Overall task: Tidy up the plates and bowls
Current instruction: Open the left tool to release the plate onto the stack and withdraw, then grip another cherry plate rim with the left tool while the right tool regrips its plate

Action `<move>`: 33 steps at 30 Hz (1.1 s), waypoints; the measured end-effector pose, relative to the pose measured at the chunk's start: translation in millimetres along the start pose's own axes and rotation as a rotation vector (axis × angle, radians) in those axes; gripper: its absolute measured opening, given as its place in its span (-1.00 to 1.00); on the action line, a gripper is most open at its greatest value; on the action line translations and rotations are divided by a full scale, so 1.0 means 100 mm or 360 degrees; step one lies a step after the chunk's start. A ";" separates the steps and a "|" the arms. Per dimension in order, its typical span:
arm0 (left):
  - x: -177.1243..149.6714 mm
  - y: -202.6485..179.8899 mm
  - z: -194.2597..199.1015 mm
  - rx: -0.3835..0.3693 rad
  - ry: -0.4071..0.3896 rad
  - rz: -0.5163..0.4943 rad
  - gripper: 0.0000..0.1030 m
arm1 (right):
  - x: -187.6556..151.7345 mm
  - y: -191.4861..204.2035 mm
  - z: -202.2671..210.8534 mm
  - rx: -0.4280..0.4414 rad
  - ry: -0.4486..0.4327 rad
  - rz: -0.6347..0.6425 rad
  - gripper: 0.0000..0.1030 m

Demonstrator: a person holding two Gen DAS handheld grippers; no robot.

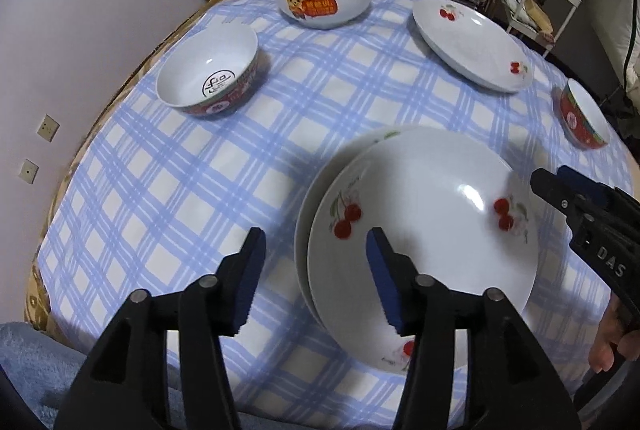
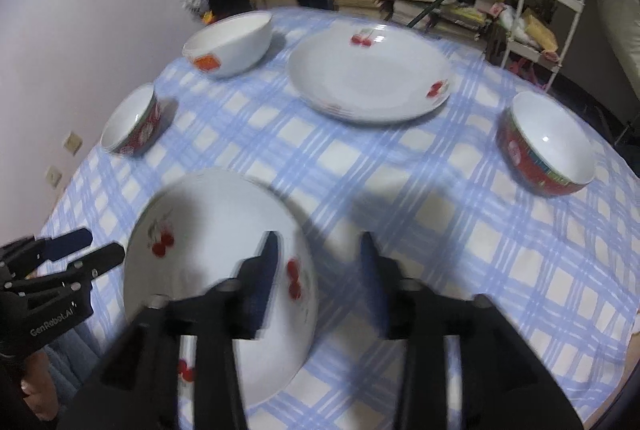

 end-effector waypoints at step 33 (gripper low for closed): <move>1.75 -1.07 -0.68 -0.0159 -0.0010 -0.0073 0.49 | 1.46 -1.70 -0.64 0.0019 0.0026 -0.0347 0.56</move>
Point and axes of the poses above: each gripper's, at about its wrist camera, not at the fingertips, and z roughly against the way its jaws point, y to its left, x to its top, the point moved 8 cm from there along -z, roughly the way its jaws point, and after that the axes turned 7 degrees about z, right-handed, at the moved point
